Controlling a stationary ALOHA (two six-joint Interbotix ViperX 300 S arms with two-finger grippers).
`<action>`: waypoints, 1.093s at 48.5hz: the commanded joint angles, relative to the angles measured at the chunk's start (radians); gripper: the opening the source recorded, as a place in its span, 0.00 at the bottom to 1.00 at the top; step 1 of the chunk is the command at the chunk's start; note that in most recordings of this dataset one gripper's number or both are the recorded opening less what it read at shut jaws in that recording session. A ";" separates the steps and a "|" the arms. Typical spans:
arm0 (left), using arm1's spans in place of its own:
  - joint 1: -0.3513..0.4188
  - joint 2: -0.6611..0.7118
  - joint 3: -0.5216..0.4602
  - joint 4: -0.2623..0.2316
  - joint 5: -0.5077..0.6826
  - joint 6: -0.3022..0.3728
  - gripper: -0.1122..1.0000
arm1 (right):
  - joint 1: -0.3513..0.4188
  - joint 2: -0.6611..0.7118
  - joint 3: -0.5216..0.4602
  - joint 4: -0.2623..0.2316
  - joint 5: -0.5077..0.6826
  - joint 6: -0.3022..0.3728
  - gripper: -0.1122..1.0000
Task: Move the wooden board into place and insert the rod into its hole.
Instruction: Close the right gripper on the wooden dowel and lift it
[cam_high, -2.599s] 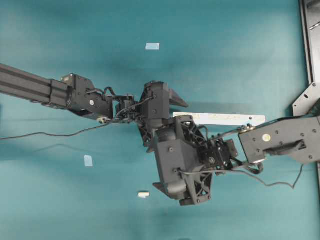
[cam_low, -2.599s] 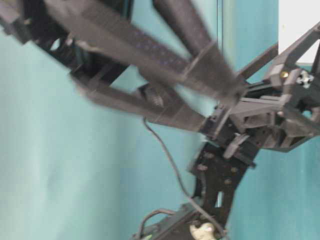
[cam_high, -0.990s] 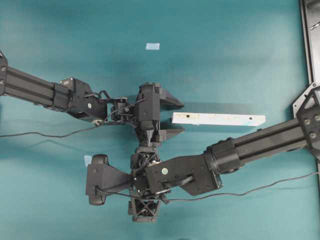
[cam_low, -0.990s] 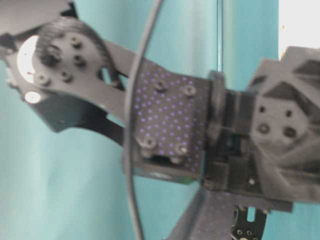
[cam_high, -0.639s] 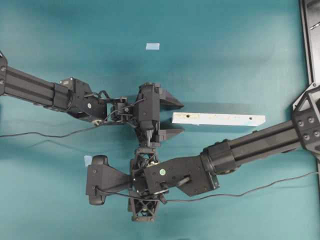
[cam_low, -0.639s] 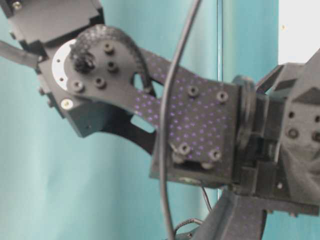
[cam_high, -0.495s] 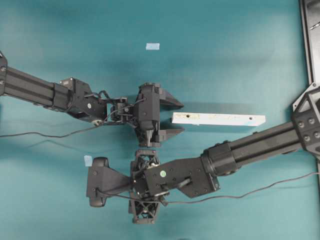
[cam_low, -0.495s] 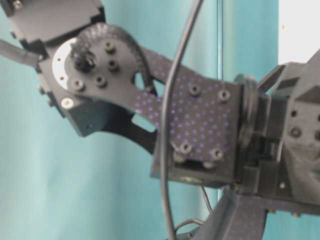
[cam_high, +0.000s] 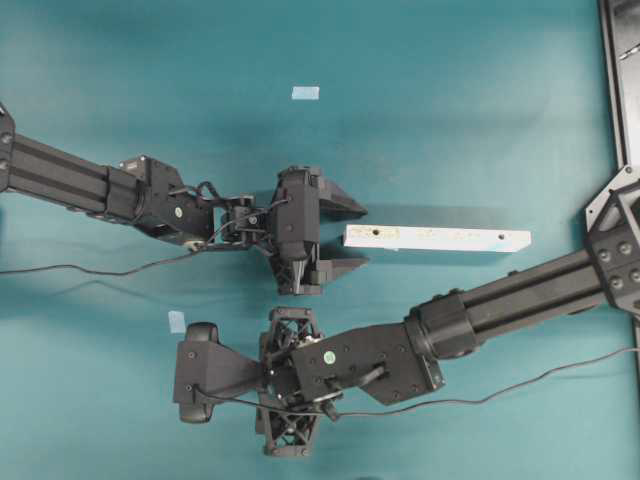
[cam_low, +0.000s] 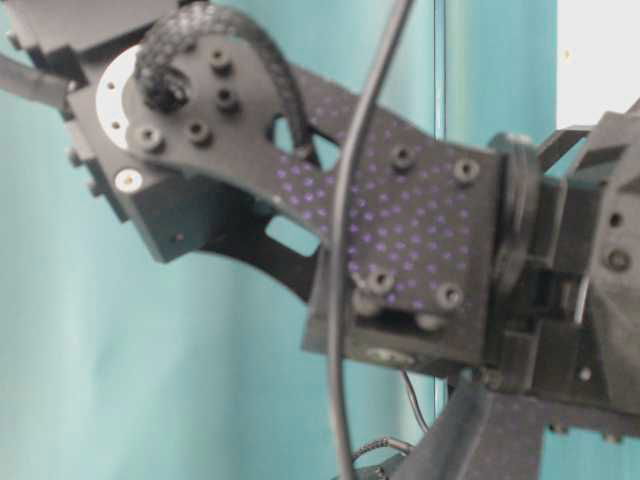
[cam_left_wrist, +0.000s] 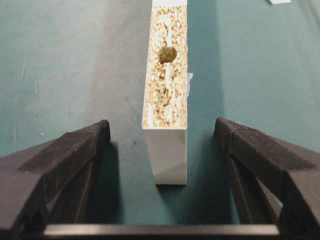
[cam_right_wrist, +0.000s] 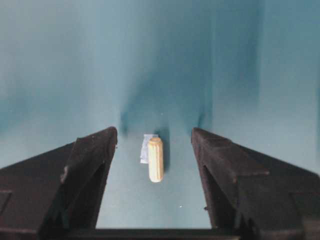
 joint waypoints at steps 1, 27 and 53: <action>-0.014 -0.017 -0.003 0.002 0.005 -0.003 0.85 | 0.002 -0.023 -0.006 -0.003 -0.005 0.003 0.69; -0.021 -0.017 0.000 0.002 0.005 -0.003 0.85 | 0.003 -0.023 0.009 0.006 -0.003 0.018 0.41; -0.021 -0.017 0.000 0.002 0.005 -0.003 0.85 | 0.017 -0.020 0.034 0.006 -0.044 0.044 0.24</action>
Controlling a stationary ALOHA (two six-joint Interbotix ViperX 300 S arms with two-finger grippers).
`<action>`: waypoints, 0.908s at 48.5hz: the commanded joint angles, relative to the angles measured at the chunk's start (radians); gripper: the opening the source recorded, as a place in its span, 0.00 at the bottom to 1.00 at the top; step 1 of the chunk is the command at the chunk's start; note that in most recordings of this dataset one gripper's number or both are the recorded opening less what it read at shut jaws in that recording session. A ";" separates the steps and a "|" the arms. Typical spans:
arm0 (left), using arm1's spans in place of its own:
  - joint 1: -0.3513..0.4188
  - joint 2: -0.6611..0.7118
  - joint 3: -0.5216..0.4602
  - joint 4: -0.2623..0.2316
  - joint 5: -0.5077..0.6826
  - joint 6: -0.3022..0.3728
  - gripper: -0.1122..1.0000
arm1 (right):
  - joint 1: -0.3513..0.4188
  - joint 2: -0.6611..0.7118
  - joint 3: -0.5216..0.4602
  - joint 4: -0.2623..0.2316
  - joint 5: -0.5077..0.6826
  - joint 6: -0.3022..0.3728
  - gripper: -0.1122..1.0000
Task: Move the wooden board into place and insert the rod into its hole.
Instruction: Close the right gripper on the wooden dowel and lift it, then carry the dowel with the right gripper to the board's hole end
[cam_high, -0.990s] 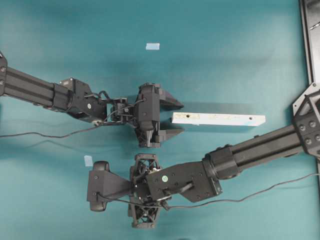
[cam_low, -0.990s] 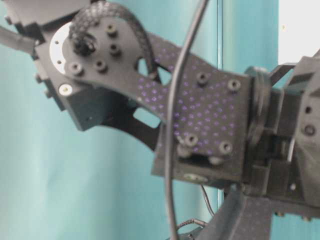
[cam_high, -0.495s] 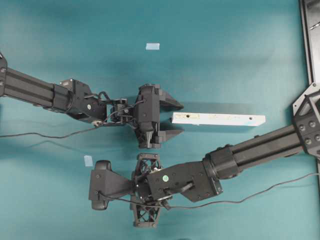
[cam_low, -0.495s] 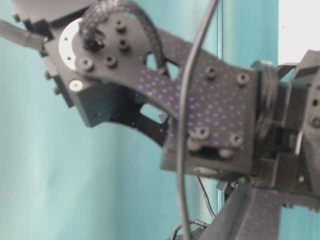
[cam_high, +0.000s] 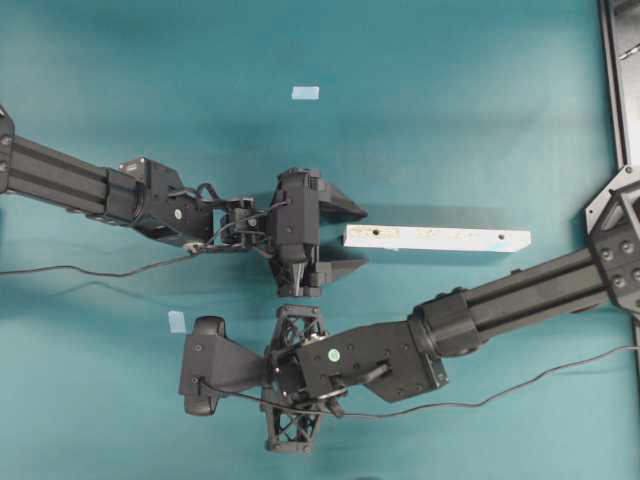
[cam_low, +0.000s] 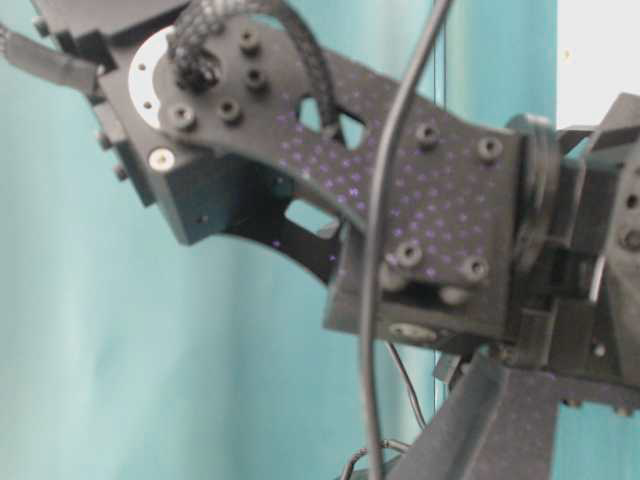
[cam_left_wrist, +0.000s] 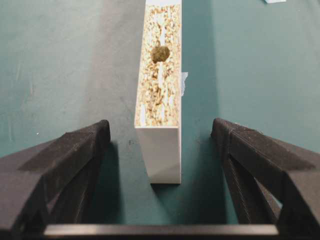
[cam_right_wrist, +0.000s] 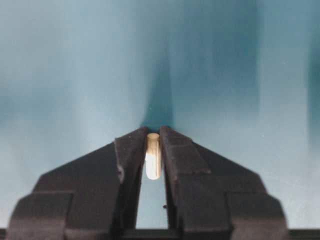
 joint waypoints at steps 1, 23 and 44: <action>-0.015 -0.017 -0.002 0.003 0.003 -0.003 0.85 | 0.015 -0.017 -0.002 0.005 -0.017 0.002 0.23; -0.015 -0.017 -0.002 0.003 0.003 -0.003 0.73 | 0.018 -0.117 -0.002 -0.080 -0.012 0.005 0.21; -0.015 -0.018 -0.002 0.003 0.008 -0.003 0.73 | -0.034 -0.360 0.153 -0.184 -0.202 0.005 0.21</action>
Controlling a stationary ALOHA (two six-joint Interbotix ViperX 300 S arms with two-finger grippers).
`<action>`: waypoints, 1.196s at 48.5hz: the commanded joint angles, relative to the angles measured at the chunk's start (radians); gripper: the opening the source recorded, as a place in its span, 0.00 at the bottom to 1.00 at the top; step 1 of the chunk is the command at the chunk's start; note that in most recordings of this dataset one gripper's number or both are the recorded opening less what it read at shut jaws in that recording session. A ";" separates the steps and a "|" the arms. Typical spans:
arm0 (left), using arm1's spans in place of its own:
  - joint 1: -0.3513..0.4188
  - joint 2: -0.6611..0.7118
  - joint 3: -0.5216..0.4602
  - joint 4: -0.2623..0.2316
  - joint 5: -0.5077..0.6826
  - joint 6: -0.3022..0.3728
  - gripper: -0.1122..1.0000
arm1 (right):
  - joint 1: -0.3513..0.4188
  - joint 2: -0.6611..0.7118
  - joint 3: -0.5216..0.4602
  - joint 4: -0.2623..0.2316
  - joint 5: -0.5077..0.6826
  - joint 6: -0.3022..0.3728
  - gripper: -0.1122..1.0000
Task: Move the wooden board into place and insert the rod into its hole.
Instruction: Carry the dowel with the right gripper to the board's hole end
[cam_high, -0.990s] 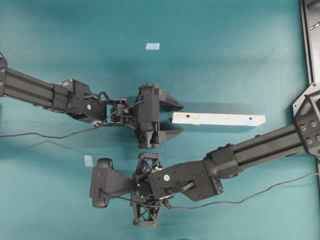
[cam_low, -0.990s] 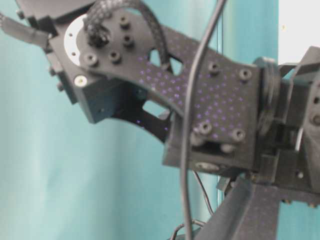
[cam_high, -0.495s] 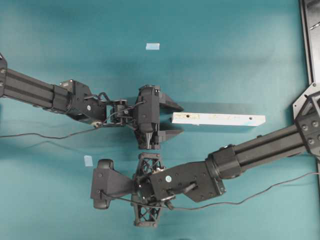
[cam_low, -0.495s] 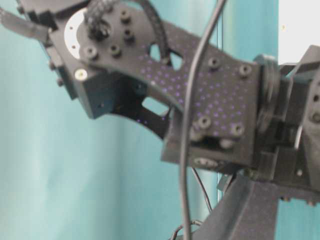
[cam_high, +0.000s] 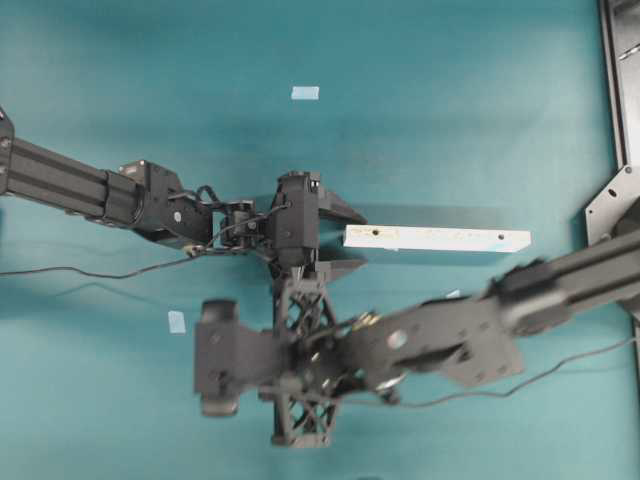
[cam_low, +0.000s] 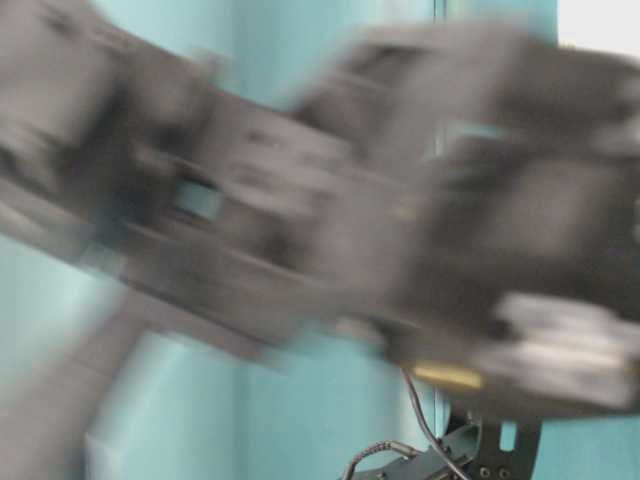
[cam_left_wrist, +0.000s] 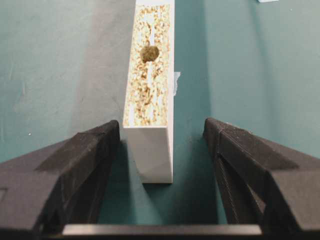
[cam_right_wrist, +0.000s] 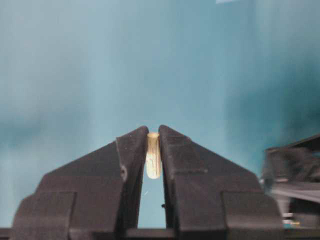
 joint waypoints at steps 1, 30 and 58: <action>-0.009 -0.017 -0.005 0.003 0.008 -0.003 0.73 | -0.023 -0.100 0.044 -0.009 -0.083 0.000 0.21; -0.006 -0.015 -0.018 0.003 0.021 -0.003 0.73 | -0.175 -0.472 0.460 -0.011 -0.534 -0.012 0.21; 0.008 -0.023 -0.028 0.002 0.023 -0.005 0.67 | -0.328 -0.652 0.907 -0.074 -0.974 -0.092 0.21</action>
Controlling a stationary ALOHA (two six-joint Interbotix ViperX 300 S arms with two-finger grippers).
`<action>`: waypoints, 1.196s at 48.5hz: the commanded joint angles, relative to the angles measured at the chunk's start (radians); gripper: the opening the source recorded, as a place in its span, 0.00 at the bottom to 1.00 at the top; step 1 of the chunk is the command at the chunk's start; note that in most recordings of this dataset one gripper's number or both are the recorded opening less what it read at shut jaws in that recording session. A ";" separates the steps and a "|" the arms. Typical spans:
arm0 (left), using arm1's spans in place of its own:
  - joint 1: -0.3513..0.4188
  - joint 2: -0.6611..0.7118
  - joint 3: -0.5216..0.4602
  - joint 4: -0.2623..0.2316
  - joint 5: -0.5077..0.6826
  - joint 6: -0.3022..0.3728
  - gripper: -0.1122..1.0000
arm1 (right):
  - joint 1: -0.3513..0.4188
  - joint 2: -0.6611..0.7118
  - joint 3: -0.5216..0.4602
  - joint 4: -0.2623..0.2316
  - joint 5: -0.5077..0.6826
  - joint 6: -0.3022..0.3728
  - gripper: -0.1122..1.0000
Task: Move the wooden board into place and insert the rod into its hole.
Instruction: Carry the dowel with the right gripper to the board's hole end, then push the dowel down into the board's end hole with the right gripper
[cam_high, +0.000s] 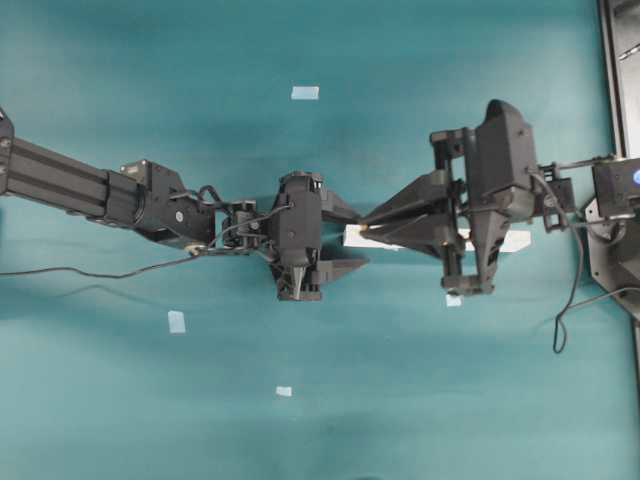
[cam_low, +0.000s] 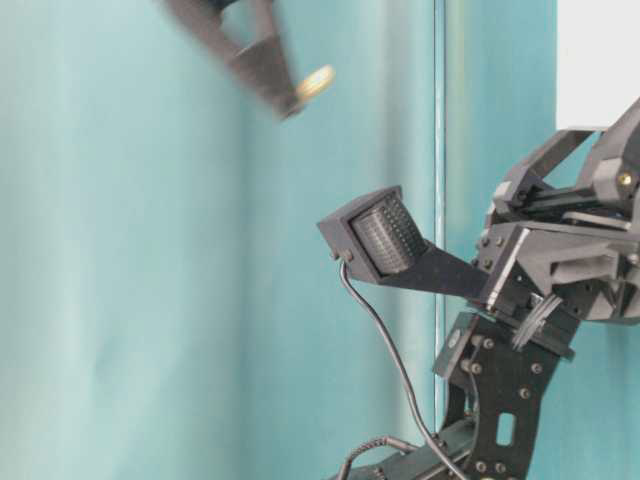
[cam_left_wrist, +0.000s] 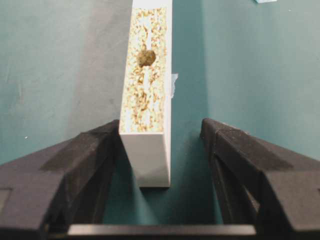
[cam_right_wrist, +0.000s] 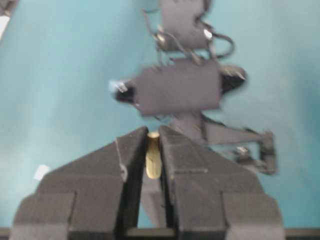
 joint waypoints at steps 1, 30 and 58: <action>0.008 -0.026 -0.017 0.000 0.003 -0.006 0.66 | -0.034 -0.011 0.025 -0.005 -0.063 -0.017 0.21; 0.023 -0.049 -0.074 -0.002 0.074 -0.006 0.30 | -0.114 0.071 0.175 -0.002 -0.377 -0.075 0.21; 0.020 -0.049 -0.075 -0.002 0.109 -0.009 0.30 | -0.114 0.233 0.225 0.006 -0.571 -0.130 0.21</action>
